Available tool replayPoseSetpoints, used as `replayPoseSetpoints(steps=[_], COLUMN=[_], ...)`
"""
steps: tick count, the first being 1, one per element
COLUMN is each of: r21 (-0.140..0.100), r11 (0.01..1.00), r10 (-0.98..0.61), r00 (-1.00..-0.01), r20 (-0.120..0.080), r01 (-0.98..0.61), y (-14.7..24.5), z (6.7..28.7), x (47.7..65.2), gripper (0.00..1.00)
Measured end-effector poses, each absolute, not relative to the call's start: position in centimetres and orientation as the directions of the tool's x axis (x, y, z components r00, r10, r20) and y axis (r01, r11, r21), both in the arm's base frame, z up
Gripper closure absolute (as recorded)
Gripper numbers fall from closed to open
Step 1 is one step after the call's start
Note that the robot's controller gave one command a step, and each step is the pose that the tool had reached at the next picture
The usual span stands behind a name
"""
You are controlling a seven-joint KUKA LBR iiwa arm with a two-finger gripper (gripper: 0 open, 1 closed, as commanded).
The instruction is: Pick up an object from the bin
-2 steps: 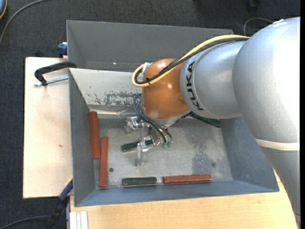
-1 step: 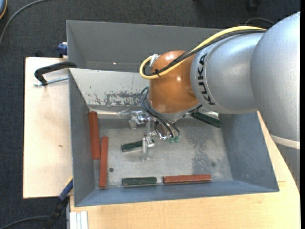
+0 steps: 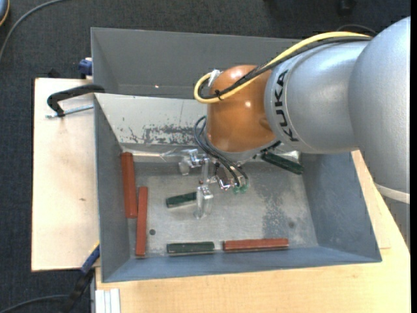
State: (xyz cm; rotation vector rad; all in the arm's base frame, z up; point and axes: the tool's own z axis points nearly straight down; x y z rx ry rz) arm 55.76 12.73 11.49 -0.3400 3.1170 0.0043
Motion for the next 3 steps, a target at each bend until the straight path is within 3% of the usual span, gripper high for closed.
replayPoseSetpoints(steps=[1, 2, 3], r21=[0.002, 0.002, 0.002], r11=[0.966, 0.967, 0.967], r10=[-0.257, -0.256, -0.255], r00=[-0.966, -0.967, -0.967], r20=[0.003, -0.001, -0.001], r01=[-0.257, -0.256, -0.255], y=[13.26, 13.37, 13.36], z=[6.80, 6.89, 6.91], x=[55.34, 55.40, 55.41], gripper=[0.00, 0.00, 1.00])
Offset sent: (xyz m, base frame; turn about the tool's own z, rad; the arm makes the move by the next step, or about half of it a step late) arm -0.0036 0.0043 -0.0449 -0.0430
